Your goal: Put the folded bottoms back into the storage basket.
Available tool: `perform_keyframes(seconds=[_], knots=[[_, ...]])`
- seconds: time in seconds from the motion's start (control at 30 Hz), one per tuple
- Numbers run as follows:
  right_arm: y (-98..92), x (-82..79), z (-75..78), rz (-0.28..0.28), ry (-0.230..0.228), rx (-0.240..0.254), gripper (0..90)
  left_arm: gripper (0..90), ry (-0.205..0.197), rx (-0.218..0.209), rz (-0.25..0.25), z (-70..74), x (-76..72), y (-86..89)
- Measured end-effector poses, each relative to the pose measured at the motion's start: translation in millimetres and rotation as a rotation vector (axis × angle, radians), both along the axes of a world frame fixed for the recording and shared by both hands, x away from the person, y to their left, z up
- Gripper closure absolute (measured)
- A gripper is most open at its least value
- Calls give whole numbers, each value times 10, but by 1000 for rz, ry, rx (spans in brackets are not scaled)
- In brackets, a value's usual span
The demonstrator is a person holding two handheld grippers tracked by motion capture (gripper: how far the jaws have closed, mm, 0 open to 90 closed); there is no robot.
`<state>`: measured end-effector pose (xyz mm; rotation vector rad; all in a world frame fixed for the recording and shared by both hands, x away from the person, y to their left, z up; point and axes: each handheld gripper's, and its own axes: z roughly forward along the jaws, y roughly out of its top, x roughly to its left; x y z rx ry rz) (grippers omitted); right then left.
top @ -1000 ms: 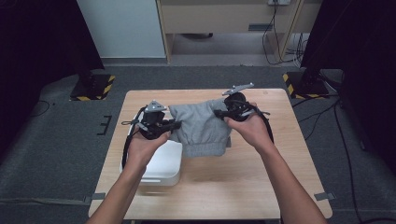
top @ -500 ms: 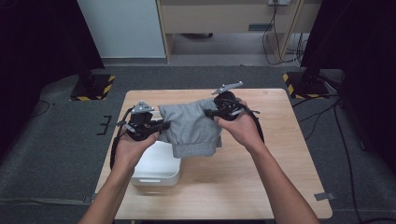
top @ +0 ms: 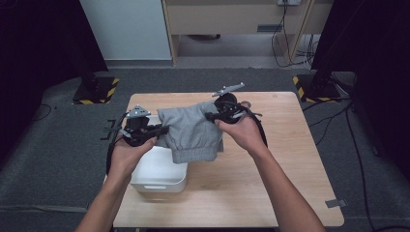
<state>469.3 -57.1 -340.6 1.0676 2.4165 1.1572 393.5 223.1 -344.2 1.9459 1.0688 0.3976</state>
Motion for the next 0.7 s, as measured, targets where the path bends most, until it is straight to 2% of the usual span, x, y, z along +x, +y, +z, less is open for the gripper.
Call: perform_keyframes(seconds=[0.33, 0.7], knots=[[137, -36, 72, 15, -6, 3, 715, 810, -8, -2, 11, 54, -59, 162], [320, 21, 68, 50, -11, 19, 714, 810, -8, -3, 38, 68, -88, 356]])
